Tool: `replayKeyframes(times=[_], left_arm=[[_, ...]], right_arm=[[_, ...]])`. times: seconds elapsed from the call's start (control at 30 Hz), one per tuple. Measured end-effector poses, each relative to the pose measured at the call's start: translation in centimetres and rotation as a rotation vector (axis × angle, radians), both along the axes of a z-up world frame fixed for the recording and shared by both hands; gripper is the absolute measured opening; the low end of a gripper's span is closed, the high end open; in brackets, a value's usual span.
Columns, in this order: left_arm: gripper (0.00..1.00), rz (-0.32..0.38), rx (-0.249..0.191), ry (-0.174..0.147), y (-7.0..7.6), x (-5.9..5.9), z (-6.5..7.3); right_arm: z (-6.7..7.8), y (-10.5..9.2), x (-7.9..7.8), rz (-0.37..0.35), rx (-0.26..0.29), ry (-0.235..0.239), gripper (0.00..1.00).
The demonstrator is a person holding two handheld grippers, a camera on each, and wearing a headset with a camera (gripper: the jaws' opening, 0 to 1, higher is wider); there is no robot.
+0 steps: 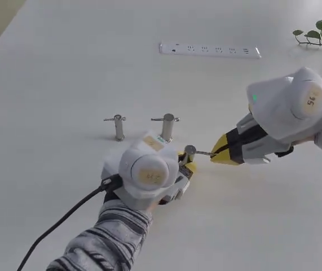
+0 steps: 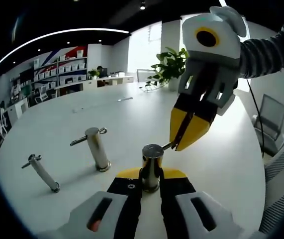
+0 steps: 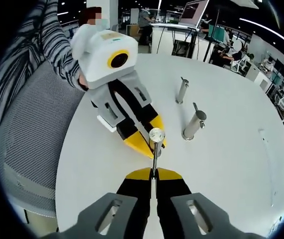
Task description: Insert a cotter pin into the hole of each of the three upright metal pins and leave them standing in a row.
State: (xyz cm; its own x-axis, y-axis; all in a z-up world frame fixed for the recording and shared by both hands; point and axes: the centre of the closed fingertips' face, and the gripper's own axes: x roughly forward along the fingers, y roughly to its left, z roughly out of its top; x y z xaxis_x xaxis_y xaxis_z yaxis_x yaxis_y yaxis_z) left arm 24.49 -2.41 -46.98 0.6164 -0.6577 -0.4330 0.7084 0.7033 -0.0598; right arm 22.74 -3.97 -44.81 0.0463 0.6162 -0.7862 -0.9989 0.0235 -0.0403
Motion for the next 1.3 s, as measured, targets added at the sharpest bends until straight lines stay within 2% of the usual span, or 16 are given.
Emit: replayKeyframes(times=[0.1,0.27,0.33,0.37,0.53,0.77,0.87,0.97,1.1,1.3], left_arm=[[0.09,0.006,0.002,-0.002,0.0,0.0,0.0],[0.1,0.013,-0.008,0.001,0.0,0.0,-0.1],[0.1,0.02,-0.013,0.002,0.0,0.0,-0.1],[0.1,0.024,-0.018,0.005,0.0,0.1,-0.1],[0.1,0.038,-0.031,0.006,0.0,0.0,-0.1],[0.1,0.05,-0.044,0.012,0.0,0.1,-0.2],[0.1,0.054,-0.047,0.016,0.0,0.1,-0.3],[0.1,0.053,-0.045,0.016,0.0,0.1,-0.4],[0.1,0.054,-0.045,0.018,0.0,0.1,-0.4],[0.1,0.06,-0.045,0.022,0.0,0.1,-0.5]], right_arm=[[-0.3,-0.2,0.1,0.011,-0.032,-0.021,0.0],[-0.2,0.4,0.2,-0.015,-0.037,-0.023,0.0],[-0.1,0.7,0.3,-0.001,-0.034,-0.047,0.0],[-0.3,0.4,0.3,-0.007,-0.039,-0.038,0.0],[-0.2,0.8,0.3,0.008,-0.052,-0.069,0.0],[-0.3,1.1,0.4,0.004,-0.052,-0.084,0.0],[-0.3,1.5,0.4,0.038,-0.052,-0.132,0.0],[-0.3,1.4,0.5,0.02,-0.061,-0.128,0.02],[0.4,1.2,0.7,-0.03,-0.038,-0.111,0.09],[1.4,0.4,0.6,-0.077,-0.013,-0.082,0.05]])
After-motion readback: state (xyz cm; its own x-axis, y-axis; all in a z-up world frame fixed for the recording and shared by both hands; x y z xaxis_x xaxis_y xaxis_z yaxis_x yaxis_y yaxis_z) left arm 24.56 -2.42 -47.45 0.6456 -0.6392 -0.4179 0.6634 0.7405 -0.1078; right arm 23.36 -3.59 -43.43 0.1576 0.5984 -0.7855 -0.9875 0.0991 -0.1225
